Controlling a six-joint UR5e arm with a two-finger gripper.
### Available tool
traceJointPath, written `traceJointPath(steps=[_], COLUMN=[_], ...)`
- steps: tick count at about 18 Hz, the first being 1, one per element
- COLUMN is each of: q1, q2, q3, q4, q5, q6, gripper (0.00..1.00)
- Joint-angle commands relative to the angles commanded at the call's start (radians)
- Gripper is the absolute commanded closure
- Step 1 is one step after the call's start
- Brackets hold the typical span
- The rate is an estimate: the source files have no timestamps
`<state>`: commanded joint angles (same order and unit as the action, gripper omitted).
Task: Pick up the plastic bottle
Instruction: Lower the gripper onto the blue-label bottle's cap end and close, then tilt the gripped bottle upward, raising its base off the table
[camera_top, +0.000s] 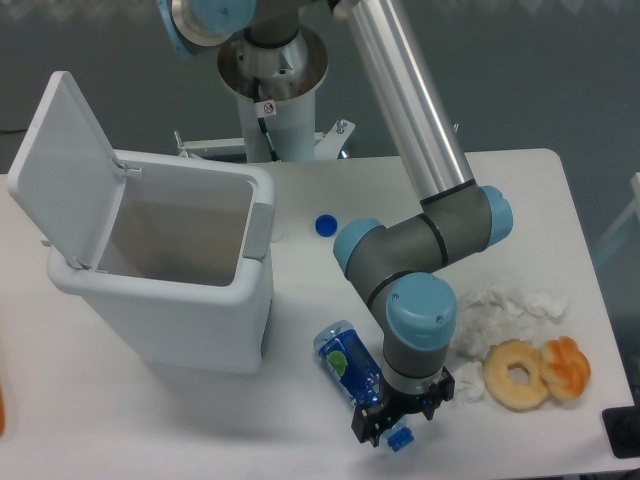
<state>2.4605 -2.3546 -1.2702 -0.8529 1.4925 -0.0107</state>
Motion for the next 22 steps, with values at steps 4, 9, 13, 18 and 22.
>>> traceJointPath(steps=[4,9,13,18,22], q1=[-0.009,-0.009,-0.011,-0.012,-0.012], q2=[-0.017,-0.018,-0.020,-0.020,-0.020], q3=[0.012,0.012,0.012,0.011,0.011], q4=[0.000,0.003,0.005,0.006,0.006], q5=[0.028,0.029,0.031,0.035,0.037], q6=[-0.002,-0.006,-0.008,-0.020,-0.020], gripper=[0.14,0.23,0.31,0.53,0.77])
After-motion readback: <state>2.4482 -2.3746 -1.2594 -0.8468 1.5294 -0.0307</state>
